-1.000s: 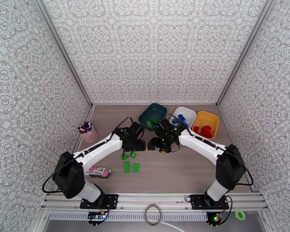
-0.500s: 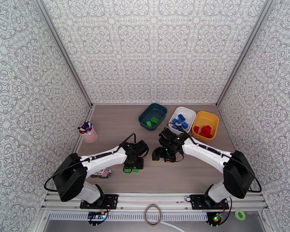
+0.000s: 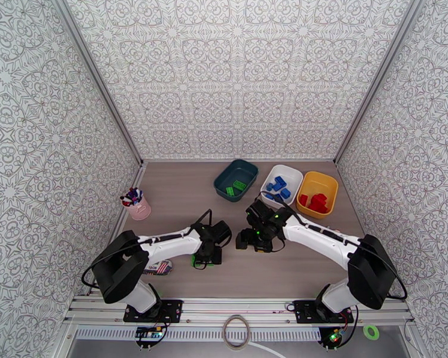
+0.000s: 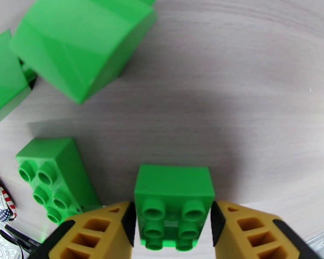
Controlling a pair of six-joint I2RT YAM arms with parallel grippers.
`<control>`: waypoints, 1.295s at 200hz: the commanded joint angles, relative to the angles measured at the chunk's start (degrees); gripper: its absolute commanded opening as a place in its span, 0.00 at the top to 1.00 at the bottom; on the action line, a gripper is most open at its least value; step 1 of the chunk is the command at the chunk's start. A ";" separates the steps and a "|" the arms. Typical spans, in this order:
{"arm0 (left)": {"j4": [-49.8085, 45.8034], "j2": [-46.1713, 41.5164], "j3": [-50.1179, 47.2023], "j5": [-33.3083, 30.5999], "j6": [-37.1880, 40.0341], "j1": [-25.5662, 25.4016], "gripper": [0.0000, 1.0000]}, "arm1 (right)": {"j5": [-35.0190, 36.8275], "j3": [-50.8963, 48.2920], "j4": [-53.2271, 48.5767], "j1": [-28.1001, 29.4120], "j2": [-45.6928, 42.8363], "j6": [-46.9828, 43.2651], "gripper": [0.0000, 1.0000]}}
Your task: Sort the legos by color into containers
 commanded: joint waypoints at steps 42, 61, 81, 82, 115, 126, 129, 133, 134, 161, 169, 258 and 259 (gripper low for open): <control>0.62 -1.40 1.40 1.87 -0.95 -0.03 0.70 | -2.01 0.27 2.88 0.60 0.40 0.10 0.24; 2.59 -2.82 2.24 3.96 -0.23 0.95 0.71 | -3.06 2.14 3.13 0.58 1.44 -0.66 0.24; 4.87 -3.52 3.71 7.65 0.74 3.03 0.72 | -3.65 3.93 4.25 0.48 2.31 -0.97 0.24; 4.95 -3.55 3.81 7.82 0.81 3.13 0.73 | -3.65 4.00 4.33 0.49 2.37 -1.01 0.24; 7.95 -4.85 5.23 11.97 0.87 6.46 0.74 | -6.52 8.31 5.70 -0.01 5.95 -1.82 0.24; 9.45 -5.87 4.64 12.76 0.17 7.23 0.74 | -7.25 10.91 4.39 -0.36 7.85 -3.18 0.24; 9.95 -6.12 4.50 13.09 0.05 7.51 0.74 | -7.37 11.87 3.91 -0.49 8.32 -3.53 0.24; 10.55 -6.50 4.24 13.43 -0.29 7.93 0.74 | -7.53 12.97 3.32 -0.69 9.09 -4.02 0.24; 10.69 -6.57 4.16 13.53 -0.32 8.08 0.74 | -7.57 13.22 3.20 -0.75 9.28 -4.11 0.24; 14.61 -8.63 2.72 16.06 -1.42 11.23 0.73 | -10.08 18.12 2.58 -2.62 12.63 -4.87 0.25; 15.52 -8.94 2.80 18.02 -1.59 12.61 0.73 | -11.22 19.04 3.13 -3.45 13.21 -4.68 0.25; 17.84 3.80 21.35 27.33 1.36 24.25 0.72 | -14.72 23.59 3.35 -15.80 11.61 -3.33 0.25; 17.76 3.94 21.72 27.29 1.38 24.33 0.72 | -14.72 23.59 3.30 -15.91 11.55 -3.33 0.25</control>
